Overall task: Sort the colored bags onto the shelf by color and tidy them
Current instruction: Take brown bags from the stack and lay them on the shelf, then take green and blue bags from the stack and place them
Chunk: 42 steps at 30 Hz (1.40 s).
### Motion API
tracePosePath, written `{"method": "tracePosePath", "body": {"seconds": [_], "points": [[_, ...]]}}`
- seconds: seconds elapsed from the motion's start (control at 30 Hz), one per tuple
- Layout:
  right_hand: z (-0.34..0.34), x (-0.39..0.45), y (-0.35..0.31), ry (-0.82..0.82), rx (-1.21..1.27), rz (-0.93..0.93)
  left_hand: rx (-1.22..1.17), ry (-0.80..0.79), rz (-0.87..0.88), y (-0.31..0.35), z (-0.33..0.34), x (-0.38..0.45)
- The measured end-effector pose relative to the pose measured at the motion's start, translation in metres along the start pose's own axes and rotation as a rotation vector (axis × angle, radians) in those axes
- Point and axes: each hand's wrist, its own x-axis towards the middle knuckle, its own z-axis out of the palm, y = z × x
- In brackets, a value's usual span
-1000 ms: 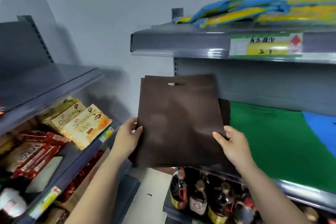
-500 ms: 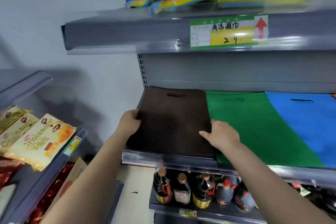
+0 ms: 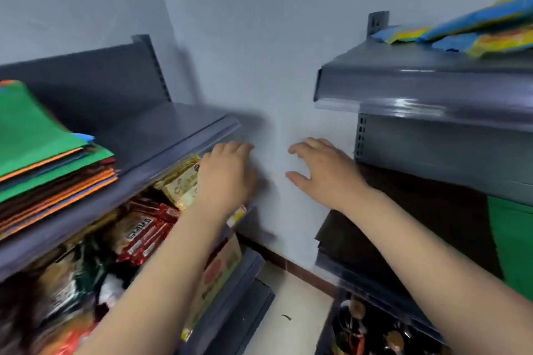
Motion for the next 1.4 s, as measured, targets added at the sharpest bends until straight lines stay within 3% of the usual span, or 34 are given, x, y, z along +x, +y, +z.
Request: {"method": "tracePosePath", "body": {"seconds": [0.1, 0.37, 0.57, 0.73, 1.0, 1.23, 1.4], "points": [[0.010, 0.041, -0.060, 0.060, 0.120, -0.192, 0.118, 0.123, -0.045, -0.053, -0.047, -0.022], [0.028, 0.118, -0.220, 0.123, 0.383, -0.638, 0.367, 0.211, -0.354, -0.168, -0.147, -0.115], [0.050, 0.142, -0.301, -0.088, 0.294, -0.785, 0.383, 0.176, -0.558, -0.212, -0.179, -0.169], [0.072, 0.156, -0.319, -0.290, 0.189, -0.802, 0.328, 0.182, -0.652, -0.227, -0.183, -0.186], [0.054, 0.177, -0.311, -0.323, 0.267, -0.849, 0.231, 0.317, -0.713, -0.230, -0.187, -0.186], [0.063, 0.203, -0.303, -0.034, 0.458, -0.690, 0.233, 0.493, -0.704, -0.235, -0.188, -0.180], [0.066, 0.214, -0.295, 0.095, 0.660, -0.532, 0.209, 0.391, -0.745, -0.240, -0.181, -0.172]]}}
